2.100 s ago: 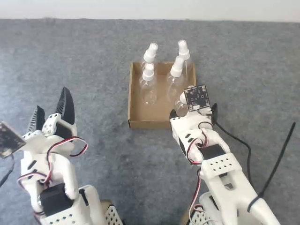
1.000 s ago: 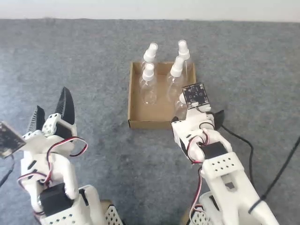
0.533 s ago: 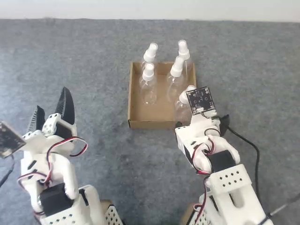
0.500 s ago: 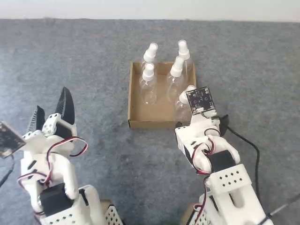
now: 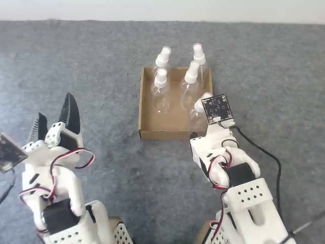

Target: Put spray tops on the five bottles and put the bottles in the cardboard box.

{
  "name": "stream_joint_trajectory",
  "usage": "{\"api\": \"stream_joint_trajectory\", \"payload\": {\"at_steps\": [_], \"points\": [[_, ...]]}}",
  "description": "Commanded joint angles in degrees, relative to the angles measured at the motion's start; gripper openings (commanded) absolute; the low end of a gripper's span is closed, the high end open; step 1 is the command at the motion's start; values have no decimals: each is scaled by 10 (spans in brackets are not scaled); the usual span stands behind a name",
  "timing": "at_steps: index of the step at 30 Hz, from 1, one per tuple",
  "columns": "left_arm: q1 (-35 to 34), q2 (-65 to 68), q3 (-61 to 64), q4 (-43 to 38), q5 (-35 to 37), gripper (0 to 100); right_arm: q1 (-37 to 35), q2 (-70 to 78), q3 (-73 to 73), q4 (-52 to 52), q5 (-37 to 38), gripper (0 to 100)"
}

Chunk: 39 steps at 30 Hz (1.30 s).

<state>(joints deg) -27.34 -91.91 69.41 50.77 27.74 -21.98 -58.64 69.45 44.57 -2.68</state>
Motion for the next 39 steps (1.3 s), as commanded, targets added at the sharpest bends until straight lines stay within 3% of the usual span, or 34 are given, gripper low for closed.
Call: {"api": "stream_joint_trajectory", "payload": {"at_steps": [1, 7, 15, 24, 30, 39], "points": [[11, -2, 16, -46, -5, 279, 35, -42, -28, -23, -6, 90], [62, -2, 26, -45, -6, 231, 50, -132, 43, -79, -6, 90], [127, -2, 58, -62, -66, 145, 51, -276, 107, -82, -3, 90], [183, -2, 163, -232, -160, 15, 51, -414, 175, -82, -2, 90], [185, -2, 211, -310, -173, 14, 58, -455, 200, -85, -2, 90], [186, -2, 267, -375, -174, 16, 87, -451, 271, -197, -2, 91]]}}
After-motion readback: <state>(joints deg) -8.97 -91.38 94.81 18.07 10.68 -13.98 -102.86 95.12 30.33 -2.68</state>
